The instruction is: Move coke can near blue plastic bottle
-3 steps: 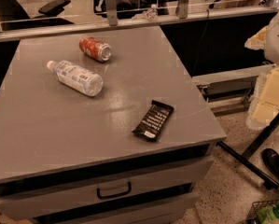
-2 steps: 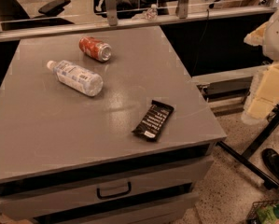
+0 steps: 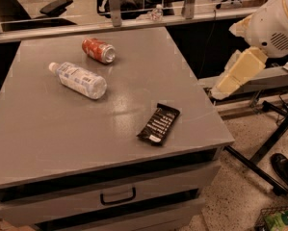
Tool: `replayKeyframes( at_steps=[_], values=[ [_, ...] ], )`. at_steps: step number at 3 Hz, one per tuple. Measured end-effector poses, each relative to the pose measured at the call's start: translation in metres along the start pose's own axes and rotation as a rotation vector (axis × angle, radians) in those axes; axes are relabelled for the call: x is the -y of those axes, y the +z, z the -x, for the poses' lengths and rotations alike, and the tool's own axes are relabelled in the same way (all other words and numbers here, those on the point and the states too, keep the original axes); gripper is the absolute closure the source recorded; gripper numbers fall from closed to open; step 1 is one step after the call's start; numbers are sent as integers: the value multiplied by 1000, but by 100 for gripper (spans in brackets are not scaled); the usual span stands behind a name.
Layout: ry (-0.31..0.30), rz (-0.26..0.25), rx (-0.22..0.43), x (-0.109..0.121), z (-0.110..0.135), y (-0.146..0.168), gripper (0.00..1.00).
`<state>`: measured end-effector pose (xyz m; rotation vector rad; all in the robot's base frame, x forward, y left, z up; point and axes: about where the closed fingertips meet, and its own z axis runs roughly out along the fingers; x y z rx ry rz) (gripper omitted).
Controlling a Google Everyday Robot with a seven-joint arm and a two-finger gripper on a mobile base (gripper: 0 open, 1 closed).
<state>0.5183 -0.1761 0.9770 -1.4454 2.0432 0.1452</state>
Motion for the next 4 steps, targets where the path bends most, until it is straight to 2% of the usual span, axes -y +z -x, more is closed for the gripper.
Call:
replayKeyframes(
  at_steps=[1,2,3,4],
  values=[
    [14,-5,207,17,29,26,0],
    [5,-47,390,29,76,51,0],
    [8,-39,386,27,81,56,0],
    [33,-51,425,31,86,82,0]
  ],
)
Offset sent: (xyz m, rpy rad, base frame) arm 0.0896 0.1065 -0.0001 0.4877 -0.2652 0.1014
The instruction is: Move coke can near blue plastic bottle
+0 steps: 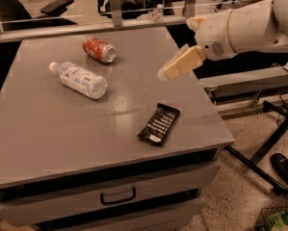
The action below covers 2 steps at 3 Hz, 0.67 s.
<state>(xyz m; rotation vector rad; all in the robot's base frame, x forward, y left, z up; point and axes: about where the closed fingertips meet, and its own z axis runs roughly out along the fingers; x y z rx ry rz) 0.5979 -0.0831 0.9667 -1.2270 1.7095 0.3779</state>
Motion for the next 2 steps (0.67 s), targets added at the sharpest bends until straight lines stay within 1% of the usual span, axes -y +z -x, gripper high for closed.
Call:
replayKeyframes(
  at_steps=[1,2],
  values=[
    [44,-67,66,21,-4,36,0],
    [72,-101,112,42,-7,74,0]
  ],
)
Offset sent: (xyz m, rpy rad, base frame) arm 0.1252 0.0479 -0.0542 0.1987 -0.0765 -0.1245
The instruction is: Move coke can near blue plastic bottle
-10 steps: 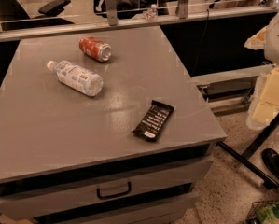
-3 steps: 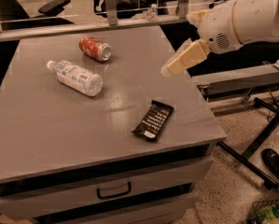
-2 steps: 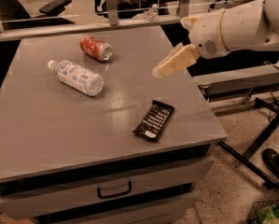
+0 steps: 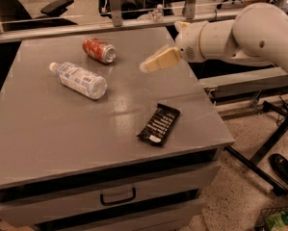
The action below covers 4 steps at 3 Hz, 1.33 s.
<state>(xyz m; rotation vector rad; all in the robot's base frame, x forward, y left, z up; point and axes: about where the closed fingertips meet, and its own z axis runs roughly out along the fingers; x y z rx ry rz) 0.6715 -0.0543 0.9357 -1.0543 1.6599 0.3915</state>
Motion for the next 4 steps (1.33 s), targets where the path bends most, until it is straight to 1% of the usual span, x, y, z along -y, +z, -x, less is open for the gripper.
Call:
replayKeyframes(
  at_steps=[1,2,3,4],
  values=[
    [27,-10,24,14,-4,43,0],
    [51,-5,55,17,3,84,0],
    [73,8,83,14,15,125,0],
    [100,33,120,3,28,161,0]
  ],
)
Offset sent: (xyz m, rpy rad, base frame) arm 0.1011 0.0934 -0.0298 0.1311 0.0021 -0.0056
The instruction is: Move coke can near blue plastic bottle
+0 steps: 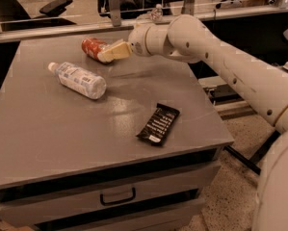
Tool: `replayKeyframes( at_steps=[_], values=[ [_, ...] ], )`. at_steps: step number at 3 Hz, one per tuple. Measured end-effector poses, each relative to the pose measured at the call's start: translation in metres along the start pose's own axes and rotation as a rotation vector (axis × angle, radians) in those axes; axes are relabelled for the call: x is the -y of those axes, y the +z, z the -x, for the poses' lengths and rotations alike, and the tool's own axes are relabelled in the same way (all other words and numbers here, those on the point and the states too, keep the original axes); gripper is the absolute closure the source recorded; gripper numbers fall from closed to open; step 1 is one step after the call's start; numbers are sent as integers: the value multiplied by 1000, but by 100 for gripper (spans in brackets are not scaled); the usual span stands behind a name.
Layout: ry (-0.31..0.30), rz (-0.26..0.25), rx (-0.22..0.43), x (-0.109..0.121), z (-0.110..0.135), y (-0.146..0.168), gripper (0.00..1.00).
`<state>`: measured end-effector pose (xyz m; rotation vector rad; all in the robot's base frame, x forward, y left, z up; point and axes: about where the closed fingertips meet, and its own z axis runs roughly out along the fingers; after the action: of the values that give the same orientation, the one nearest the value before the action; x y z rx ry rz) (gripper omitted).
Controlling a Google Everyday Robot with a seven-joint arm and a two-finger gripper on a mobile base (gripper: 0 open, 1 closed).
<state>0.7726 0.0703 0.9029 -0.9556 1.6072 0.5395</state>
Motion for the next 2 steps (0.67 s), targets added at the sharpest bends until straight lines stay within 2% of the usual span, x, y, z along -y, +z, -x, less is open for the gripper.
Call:
replayKeyframes(
  at_steps=[2],
  values=[
    [37,58,42,-37,7,52,0]
  ],
)
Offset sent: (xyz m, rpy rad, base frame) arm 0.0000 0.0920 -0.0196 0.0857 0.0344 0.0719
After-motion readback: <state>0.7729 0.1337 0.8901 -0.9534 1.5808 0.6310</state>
